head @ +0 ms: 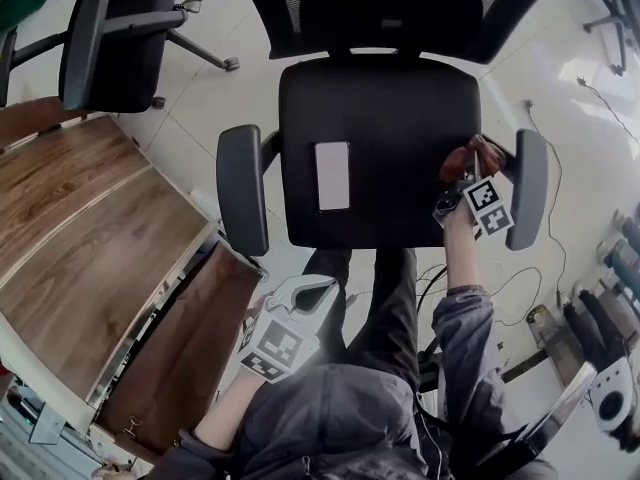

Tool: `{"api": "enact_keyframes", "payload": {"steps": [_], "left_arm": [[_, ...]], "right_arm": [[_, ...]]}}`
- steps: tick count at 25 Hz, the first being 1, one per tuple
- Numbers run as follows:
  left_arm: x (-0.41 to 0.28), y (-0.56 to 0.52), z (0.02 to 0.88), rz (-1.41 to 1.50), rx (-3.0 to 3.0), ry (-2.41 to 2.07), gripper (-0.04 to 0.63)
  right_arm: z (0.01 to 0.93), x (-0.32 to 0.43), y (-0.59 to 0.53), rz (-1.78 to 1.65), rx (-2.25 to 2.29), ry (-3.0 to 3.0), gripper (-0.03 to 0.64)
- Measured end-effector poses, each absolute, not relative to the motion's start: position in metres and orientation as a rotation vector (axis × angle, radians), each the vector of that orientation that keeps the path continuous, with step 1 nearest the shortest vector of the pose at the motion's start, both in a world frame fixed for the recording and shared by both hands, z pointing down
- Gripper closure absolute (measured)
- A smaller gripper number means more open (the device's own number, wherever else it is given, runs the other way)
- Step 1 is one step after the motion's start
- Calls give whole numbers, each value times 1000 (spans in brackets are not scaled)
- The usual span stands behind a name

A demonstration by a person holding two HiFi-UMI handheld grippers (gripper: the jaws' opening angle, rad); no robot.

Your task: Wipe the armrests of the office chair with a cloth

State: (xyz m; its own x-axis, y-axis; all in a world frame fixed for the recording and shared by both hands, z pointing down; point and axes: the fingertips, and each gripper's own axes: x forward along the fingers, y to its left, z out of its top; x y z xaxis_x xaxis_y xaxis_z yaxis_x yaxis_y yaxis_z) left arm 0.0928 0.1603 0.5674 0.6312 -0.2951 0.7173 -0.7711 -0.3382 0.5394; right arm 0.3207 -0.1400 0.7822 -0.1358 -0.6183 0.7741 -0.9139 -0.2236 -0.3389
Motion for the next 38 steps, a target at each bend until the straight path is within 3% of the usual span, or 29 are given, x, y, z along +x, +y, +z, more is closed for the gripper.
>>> {"api": "enact_keyframes", "payload": {"steps": [6,17,30,38], "left_arm": [[85,160,577,628,1905,-838,586],[78,151,564,594,1936,-841,586],[63,153,577,546,1849,-928,586],[56,162,569,548,1858,-973,586]], "right_arm": [[783,319,-143,1300,1872,-1692,522],[688,316,-132,1268,1998,-1792,522],[778,318,-144,1161,1834,-1691,522],[746,306,-130,1155,1773,-1791,522]]}}
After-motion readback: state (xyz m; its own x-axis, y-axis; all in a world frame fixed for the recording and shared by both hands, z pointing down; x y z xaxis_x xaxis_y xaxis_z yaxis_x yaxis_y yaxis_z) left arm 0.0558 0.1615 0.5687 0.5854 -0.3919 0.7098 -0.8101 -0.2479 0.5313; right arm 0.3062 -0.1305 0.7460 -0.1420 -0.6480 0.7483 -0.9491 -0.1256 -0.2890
